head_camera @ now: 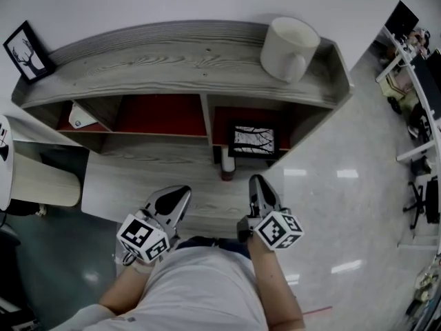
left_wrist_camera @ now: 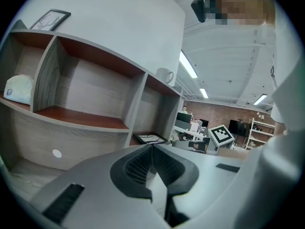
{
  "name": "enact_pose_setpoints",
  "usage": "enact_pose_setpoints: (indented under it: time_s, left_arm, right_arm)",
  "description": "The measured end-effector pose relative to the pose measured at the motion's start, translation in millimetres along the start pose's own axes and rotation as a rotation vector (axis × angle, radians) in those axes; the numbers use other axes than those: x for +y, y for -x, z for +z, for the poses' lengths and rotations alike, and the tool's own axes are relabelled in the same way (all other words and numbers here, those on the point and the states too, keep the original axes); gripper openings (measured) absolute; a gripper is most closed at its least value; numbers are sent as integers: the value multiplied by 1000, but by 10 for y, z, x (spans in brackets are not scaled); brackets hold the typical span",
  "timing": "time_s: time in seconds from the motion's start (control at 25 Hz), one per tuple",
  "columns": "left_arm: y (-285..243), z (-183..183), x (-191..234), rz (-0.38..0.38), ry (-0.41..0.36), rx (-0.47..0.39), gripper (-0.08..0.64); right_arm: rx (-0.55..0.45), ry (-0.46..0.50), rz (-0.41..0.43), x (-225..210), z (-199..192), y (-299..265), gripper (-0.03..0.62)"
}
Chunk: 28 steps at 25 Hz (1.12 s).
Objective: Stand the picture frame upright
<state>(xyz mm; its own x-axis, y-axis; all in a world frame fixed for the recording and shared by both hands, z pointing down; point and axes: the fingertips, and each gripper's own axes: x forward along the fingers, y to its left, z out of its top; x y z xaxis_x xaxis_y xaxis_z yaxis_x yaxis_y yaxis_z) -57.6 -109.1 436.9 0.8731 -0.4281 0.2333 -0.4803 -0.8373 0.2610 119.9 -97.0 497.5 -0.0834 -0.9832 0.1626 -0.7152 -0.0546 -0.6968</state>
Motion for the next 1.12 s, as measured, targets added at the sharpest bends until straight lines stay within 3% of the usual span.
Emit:
enact_pose_setpoints:
  time_s: [0.4,0.52,0.72,1.12]
  left_arm:
    - [-96,8,-38,95,7,20,17]
    - [-97,-27,-57,124,15,27,17]
    - [-105,-54,-98,161,19,34,17]
    - [-77,-116,-113,224,22,55,17]
  right_arm:
    - [19,-247,72,-193,48,-265,37]
    - [27,-326,89,-265,31,-337,123]
    - [21,-491,112,-351,0,-446,134]
    - [3,-592,169,-397,107,-694,143]
